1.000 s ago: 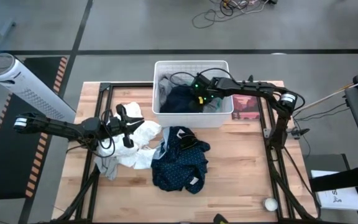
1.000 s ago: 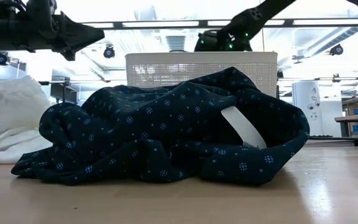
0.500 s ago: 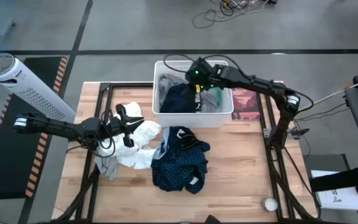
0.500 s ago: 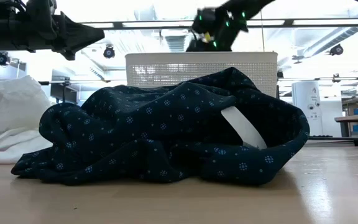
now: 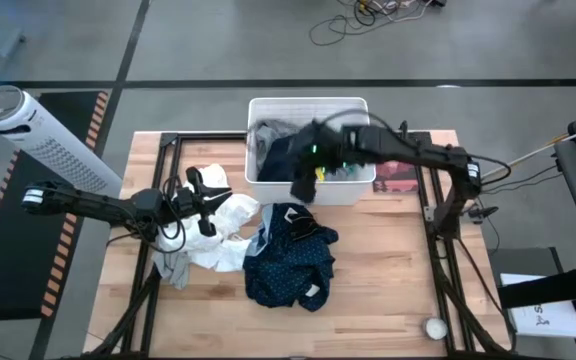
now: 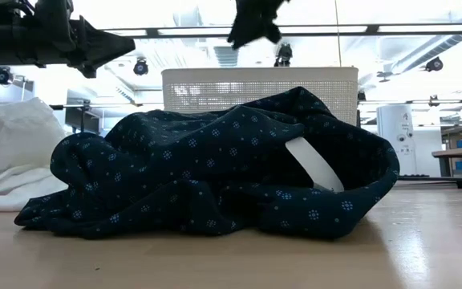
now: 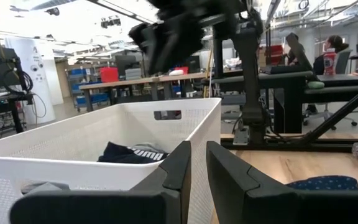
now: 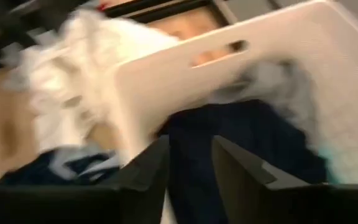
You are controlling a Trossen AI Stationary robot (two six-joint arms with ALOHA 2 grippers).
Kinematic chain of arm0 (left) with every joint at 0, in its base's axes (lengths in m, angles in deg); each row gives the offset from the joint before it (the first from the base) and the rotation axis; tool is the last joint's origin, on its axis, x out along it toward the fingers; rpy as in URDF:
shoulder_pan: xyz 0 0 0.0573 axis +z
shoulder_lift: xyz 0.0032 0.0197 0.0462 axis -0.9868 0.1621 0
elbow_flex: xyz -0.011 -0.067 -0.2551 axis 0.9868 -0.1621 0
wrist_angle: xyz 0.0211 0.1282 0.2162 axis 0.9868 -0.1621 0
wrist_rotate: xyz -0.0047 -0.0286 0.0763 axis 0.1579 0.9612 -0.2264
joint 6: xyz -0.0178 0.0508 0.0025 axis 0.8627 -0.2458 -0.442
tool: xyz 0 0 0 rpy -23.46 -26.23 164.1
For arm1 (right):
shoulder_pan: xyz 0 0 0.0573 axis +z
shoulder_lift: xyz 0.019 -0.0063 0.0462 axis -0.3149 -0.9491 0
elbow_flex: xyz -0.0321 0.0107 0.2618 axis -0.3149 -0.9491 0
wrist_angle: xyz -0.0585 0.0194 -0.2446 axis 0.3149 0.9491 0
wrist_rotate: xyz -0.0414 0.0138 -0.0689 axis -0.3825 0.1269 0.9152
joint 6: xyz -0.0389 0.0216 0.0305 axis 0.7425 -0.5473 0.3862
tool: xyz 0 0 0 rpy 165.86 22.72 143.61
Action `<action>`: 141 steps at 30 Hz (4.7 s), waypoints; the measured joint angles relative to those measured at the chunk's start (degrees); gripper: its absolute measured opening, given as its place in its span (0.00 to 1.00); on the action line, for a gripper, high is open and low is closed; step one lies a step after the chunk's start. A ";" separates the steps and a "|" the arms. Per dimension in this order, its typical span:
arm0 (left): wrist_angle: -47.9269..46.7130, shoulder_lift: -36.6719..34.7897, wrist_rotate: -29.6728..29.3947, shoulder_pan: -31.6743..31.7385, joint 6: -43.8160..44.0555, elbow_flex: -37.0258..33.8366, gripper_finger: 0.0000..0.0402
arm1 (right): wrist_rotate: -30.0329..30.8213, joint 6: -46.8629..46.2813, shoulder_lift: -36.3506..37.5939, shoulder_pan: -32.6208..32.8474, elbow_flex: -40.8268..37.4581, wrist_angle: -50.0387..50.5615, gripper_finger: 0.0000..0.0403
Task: Sort clothes
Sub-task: Put the black striped sock into the laundry bin, then put the dark blue patterned polo shirt into the laundry bin
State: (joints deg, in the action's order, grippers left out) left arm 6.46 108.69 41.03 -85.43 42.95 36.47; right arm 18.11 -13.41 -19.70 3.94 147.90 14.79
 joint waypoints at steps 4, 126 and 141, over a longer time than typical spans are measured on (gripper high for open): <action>0.00 0.00 0.00 0.00 0.02 0.00 0.09 | -0.03 -0.20 0.01 6.65 -0.34 1.79 0.35; 1.20 0.00 0.02 -0.01 0.68 0.00 0.09 | 1.43 0.32 -0.32 -15.62 -31.41 -11.17 0.05; 1.29 0.02 0.02 -0.02 0.39 0.00 0.09 | 1.54 0.69 -0.32 -11.18 -2.85 2.44 0.49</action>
State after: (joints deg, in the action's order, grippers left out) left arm 7.75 108.71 41.06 -85.45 43.34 36.47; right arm 19.65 -12.72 -20.02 -7.24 145.05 17.23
